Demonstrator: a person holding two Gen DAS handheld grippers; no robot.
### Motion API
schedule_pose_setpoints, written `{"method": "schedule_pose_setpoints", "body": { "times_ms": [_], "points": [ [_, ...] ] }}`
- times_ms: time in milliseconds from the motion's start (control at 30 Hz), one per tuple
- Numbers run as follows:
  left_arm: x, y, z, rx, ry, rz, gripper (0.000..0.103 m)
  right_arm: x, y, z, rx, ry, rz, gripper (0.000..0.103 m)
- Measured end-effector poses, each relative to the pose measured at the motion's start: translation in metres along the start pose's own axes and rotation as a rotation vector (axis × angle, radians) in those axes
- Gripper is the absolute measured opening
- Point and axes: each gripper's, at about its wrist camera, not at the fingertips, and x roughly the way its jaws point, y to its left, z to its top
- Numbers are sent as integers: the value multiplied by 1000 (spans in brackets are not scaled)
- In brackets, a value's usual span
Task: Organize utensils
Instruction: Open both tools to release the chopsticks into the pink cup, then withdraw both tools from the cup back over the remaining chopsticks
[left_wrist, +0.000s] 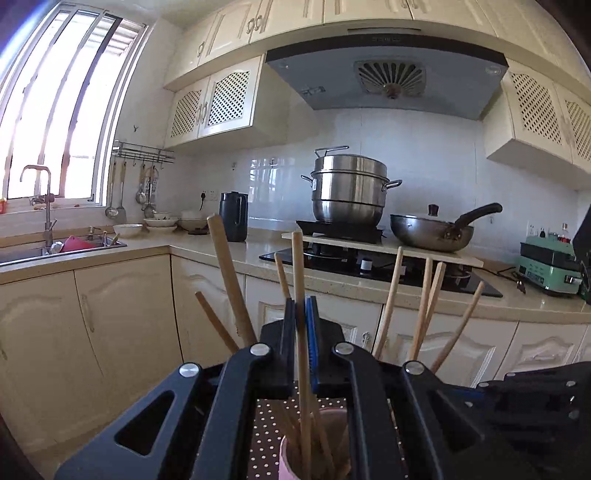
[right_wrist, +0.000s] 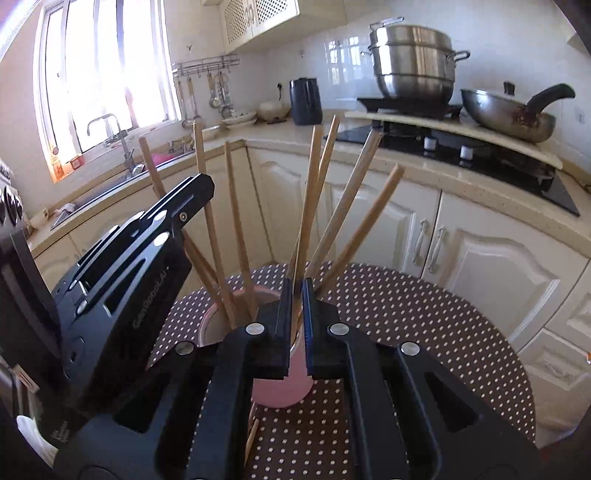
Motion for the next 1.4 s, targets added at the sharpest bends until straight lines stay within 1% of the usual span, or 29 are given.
{"method": "schedule_pose_setpoints", "body": {
  "times_ms": [33,67,133,167,200,233,267,300,400,467,500,567,633,667,800,833,933,1000,1067,1233,1400],
  "points": [
    [-2,1,-2,3,7,6,7,0,-2,0,6,9,5,7],
    [-2,3,-2,2,25,1,7,-3,-2,-1,6,16,-11,7],
    [-5,6,-2,-7,58,-21,7,-9,-5,0,13,9,-27,9],
    [-7,7,-2,-7,61,-25,8,-13,-7,0,17,3,-26,12],
    [-11,7,-1,0,60,-30,10,-18,-7,-1,21,-4,-25,16],
    [-15,7,0,10,56,-30,20,-24,-8,-1,26,-14,-28,33],
    [-19,7,1,17,51,-30,26,-29,-8,-1,29,-30,-38,61],
    [-22,6,1,22,46,-35,29,-37,-7,-1,33,-57,-53,69],
    [-34,4,7,39,52,-54,29,-53,-5,3,29,-91,-73,69],
    [-42,3,11,46,51,-45,32,-62,-4,5,35,-108,-91,70],
    [-48,3,14,42,48,-52,36,-67,-3,5,32,-116,-95,70],
    [-58,5,17,33,40,-59,43,-76,-2,5,25,-128,-98,74],
    [-70,6,20,27,28,-47,51,-83,0,3,27,-141,-107,78],
    [-74,6,20,27,27,-41,52,-87,1,0,27,-143,-113,80],
    [-92,6,17,33,32,-32,55,-96,3,-14,29,-129,-136,85],
    [-97,6,13,36,42,-34,57,-97,3,-20,33,-118,-145,86],
    [-108,6,3,41,79,-50,59,-99,2,-34,51,-84,-157,89],
    [-113,4,-5,39,98,-60,59,-97,1,-45,66,-40,-170,89],
    [-118,3,-15,35,137,-60,59,-93,-1,-56,76,3,-182,90],
    [-122,8,-42,-14,248,-87,59,-82,1,-85,86,85,-205,90],
    [-126,20,-69,-54,326,-72,59,-65,5,-120,106,178,-205,90]
  ]
}}
